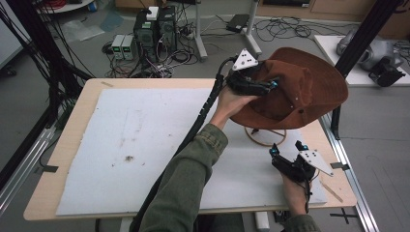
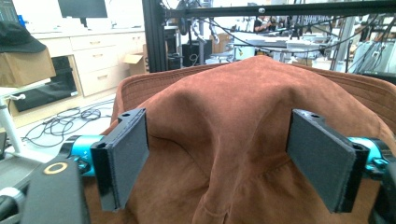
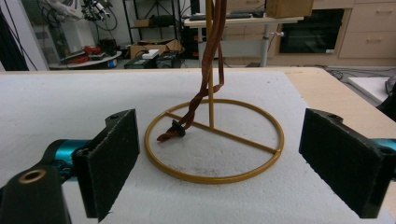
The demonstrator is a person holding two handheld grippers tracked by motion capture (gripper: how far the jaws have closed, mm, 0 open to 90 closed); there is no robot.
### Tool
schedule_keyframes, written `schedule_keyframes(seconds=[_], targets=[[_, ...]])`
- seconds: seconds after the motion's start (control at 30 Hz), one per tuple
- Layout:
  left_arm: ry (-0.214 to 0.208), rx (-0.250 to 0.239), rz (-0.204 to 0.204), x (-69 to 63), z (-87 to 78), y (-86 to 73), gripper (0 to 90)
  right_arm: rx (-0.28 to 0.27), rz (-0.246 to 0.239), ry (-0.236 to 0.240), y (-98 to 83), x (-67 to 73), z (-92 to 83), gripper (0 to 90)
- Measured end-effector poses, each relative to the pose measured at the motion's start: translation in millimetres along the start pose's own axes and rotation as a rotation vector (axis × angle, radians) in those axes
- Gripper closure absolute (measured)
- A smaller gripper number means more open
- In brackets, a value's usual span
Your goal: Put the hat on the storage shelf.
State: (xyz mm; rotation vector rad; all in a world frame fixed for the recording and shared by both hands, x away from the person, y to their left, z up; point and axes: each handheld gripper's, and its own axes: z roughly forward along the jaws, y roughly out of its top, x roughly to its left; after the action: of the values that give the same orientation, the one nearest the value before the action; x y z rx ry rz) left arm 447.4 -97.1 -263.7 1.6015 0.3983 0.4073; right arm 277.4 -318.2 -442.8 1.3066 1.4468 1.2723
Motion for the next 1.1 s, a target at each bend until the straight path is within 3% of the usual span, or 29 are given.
schedule_keyframes(seconds=[0.2, 0.43, 0.6, 0.97, 1.1], targets=[[0.053, -0.017, 0.028, 5.2, -31.8, 11.3, 18.3, -0.005, 0.007, -0.002, 0.4, -1.7, -1.2, 11.5], [0.173, -0.059, 0.046, 21.5, -92.7, 24.7, 18.0, -0.013, 0.007, -0.013, 1.2, -2.0, -3.5, 11.5], [0.223, -0.077, 0.041, 30.7, -125.7, 26.6, 18.0, -0.012, 0.004, -0.009, 1.2, 0.5, -2.3, 11.6], [0.337, -0.107, 0.008, 39.5, -182.8, -11.3, 17.2, -0.007, 0.000, -0.008, 1.4, 2.0, -2.0, 11.6], [0.389, -0.128, 0.027, 38.1, -199.5, -21.8, 16.6, -0.014, -0.008, 0.000, 1.6, 3.1, -1.9, 11.5]])
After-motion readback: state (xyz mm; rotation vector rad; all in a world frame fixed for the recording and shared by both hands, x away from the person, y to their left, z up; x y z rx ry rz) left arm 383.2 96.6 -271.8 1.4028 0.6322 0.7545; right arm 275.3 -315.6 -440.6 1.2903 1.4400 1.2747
